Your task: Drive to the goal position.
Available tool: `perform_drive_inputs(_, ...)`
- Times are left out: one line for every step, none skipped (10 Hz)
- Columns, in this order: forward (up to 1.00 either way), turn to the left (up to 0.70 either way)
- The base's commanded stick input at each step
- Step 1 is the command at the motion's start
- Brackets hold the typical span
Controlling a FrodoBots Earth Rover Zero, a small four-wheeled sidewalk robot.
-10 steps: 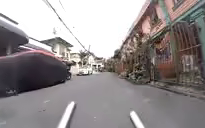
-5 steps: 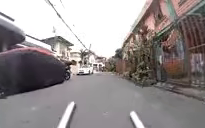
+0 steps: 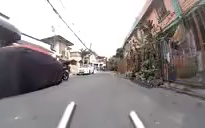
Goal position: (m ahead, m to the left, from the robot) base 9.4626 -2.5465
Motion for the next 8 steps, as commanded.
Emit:
perform_drive_inputs(0.85,0.0)
perform_drive_inputs(0.85,0.0)
perform_drive_inputs(0.85,0.0)
perform_drive_inputs(0.85,0.0)
perform_drive_inputs(0.85,-0.2)
perform_drive_inputs(0.85,-0.34)
perform_drive_inputs(0.85,-0.34)
perform_drive_inputs(0.85,-0.34)
